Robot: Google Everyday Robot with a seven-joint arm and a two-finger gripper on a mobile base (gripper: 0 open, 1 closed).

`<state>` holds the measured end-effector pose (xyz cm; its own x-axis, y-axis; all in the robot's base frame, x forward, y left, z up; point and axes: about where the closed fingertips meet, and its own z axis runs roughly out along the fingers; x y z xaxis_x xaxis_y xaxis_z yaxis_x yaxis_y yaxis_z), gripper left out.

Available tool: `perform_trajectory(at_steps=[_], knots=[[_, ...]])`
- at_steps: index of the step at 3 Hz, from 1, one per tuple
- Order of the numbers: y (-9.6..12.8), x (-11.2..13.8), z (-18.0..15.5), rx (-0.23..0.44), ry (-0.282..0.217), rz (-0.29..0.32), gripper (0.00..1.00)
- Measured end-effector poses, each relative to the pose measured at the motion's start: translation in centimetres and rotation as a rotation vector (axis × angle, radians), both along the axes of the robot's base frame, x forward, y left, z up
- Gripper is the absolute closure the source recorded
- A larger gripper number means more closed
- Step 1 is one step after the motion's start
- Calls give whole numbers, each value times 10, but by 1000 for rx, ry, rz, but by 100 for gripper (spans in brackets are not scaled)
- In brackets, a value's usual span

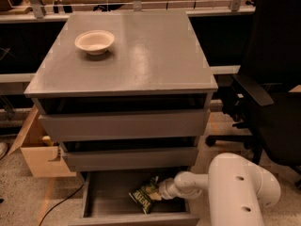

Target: Pick green jalapeno chip bag from bottom drawer and place on counter

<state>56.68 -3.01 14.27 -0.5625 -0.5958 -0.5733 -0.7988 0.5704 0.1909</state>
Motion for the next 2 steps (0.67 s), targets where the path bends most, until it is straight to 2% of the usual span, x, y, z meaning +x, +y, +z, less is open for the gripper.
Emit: perform_trajectory(at_steps=[1,2], knots=[[-2,-10,13,29,-8,17,85],[-5,-28,40,111,-26,55,100]])
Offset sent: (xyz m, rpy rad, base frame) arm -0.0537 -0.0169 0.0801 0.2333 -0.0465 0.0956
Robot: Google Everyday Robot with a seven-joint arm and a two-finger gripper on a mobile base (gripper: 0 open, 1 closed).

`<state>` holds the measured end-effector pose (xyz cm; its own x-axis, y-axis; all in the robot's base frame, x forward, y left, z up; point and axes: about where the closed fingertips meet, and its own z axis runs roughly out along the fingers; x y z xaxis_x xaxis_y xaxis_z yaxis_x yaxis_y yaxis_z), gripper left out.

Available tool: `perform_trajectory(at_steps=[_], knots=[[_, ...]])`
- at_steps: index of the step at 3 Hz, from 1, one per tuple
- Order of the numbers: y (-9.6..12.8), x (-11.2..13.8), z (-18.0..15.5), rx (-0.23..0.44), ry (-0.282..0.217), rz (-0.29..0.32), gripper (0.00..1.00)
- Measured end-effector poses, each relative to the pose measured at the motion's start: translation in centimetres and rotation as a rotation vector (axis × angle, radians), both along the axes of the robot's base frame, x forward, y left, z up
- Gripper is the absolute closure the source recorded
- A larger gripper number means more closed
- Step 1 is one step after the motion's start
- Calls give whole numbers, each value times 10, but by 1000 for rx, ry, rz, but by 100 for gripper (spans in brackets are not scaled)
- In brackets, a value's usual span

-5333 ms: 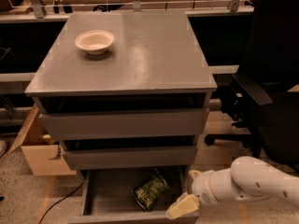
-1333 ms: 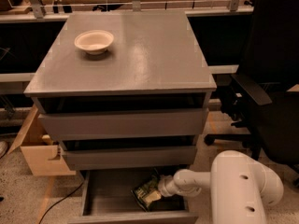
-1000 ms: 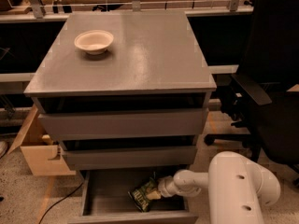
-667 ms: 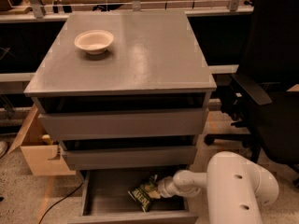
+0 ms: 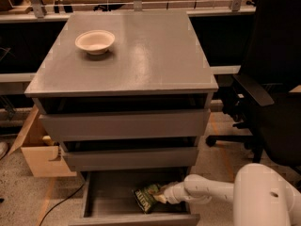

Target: Pick green jalapeno chip bag from bottom drawer and place on counter

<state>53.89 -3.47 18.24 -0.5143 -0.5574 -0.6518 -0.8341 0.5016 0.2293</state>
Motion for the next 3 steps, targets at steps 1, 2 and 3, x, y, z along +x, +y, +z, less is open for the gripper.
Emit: perform_trajectory(at_steps=[1,2,3], knots=[[-1,-23,33,100,-10,73,100],[-2,-51,72,206,-22,166,100],[-2,-67,111,313,-60,255,100]])
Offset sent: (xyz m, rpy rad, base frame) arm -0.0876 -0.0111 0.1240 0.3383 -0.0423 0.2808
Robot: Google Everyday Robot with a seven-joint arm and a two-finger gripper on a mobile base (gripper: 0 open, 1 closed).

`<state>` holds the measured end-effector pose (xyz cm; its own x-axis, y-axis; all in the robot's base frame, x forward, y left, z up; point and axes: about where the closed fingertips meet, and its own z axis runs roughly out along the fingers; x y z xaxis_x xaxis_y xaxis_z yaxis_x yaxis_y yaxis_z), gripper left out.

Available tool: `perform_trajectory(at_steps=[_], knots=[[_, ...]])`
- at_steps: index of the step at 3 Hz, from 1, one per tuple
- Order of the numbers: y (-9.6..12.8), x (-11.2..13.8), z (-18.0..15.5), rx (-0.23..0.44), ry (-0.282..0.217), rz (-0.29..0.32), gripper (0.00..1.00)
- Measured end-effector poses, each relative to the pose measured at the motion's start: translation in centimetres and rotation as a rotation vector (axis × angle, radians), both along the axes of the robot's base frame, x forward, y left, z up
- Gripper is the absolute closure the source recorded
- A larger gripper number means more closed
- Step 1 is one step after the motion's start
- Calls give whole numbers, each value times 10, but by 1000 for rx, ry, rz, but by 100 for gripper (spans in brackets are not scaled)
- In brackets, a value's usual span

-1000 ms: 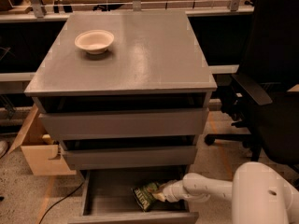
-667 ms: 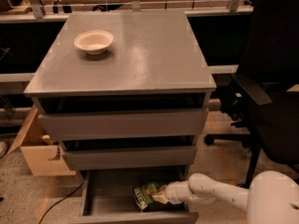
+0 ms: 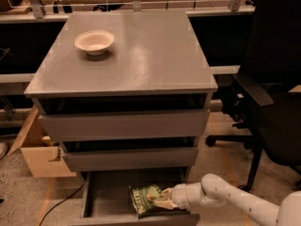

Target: Pick green jalapeno chip bag from bottom drawer and place on counter

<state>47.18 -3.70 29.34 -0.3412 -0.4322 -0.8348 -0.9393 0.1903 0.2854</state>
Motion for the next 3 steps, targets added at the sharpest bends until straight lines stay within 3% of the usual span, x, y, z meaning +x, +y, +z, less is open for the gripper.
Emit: perform_trajectory(at_steps=[1,2,3], knots=[[4,-12,4,24,15,43,100],[5,-11,3,21,13,38,100],[12,-4,20,37,-23,82,100]])
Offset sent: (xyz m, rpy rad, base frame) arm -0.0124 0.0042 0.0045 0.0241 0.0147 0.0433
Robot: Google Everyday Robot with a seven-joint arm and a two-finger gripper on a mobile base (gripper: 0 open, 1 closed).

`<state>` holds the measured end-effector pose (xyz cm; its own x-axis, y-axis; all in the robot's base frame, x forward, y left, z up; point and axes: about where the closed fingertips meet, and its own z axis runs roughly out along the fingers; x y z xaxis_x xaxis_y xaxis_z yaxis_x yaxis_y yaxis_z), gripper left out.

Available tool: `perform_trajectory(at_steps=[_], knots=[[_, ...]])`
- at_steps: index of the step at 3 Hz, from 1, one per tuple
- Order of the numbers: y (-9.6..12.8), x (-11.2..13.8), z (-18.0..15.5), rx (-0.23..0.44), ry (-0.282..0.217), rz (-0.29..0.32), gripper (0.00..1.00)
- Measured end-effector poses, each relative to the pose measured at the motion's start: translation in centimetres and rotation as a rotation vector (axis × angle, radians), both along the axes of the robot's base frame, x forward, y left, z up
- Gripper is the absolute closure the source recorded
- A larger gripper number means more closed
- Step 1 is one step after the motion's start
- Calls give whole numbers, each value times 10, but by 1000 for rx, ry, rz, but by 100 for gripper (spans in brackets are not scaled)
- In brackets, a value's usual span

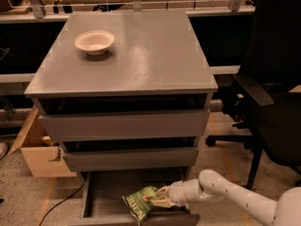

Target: Pick green jalapeno chip bag from bottom drawer and place on counter

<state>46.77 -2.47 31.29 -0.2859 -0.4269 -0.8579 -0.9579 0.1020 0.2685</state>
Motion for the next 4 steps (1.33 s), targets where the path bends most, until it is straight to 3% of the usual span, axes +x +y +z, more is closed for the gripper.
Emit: perform_trajectory(at_steps=[1,2,3,4], knots=[[6,5,41,-3,-104,50,100],[7,5,110,-47,-267,98,100],[1,4,154,-69,-357,109,100],[-1,5,190,-97,-392,132,100]])
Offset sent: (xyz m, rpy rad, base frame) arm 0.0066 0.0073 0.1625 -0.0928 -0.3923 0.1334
